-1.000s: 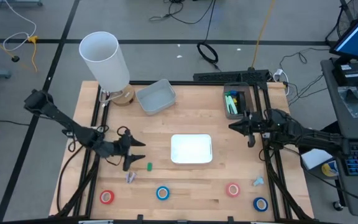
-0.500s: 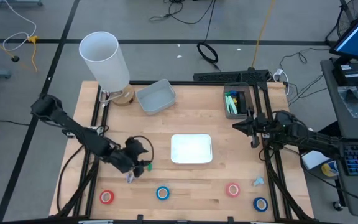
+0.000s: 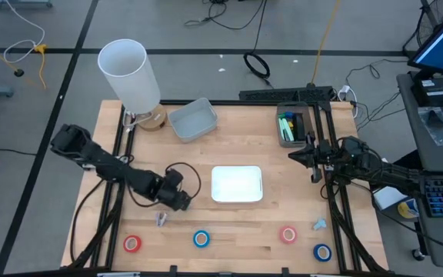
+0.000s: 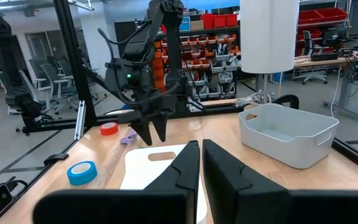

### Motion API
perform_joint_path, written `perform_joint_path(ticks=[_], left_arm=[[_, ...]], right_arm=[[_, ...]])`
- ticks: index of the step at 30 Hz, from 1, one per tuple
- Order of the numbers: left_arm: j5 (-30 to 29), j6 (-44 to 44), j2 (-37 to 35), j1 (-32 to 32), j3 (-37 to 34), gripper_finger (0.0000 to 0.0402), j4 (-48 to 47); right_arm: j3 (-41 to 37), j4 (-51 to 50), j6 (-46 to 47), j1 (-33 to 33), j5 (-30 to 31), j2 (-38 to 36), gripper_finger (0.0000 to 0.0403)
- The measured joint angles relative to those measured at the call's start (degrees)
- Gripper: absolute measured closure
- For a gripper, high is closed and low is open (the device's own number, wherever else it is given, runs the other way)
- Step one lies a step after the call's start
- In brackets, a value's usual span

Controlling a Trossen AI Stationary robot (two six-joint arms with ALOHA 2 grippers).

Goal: Pick and place Stapler, Stapler remover, tape
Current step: Put the green stapler into the black bin

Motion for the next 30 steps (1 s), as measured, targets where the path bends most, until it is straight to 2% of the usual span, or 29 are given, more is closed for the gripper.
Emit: perform_joint_path(ticks=[5,13,18,25,30], left_arm=[[3.65,-1.03,-0.02,1.21,0.00,0.0133,2.62],[3.19,-4.22,0.04,-0.84,0.90,0.0133,4.43],[3.21,-7.72,2.04,-2.05,0.90,0.0133,4.34],[3.60,-10.80,6.96,-3.74,1.08,0.0133,8.91],[3.24,-13.38,7.21,-4.95,1.15,0.0133,9.87]], right_arm=[[0.00,-0.02,0.00,0.00,0.00,0.00,0.0391],[0.00,-0.02,-0.39,0.00,0.00,0.00,0.0390],[0.00,-0.03,-0.39,0.00,0.00,0.00,0.0394],[0.00,-0.22,-0.42,0.00,-0.02,0.02,0.0395],[0.00,-0.54,-0.39,0.00,-0.02,0.04,0.0395]])
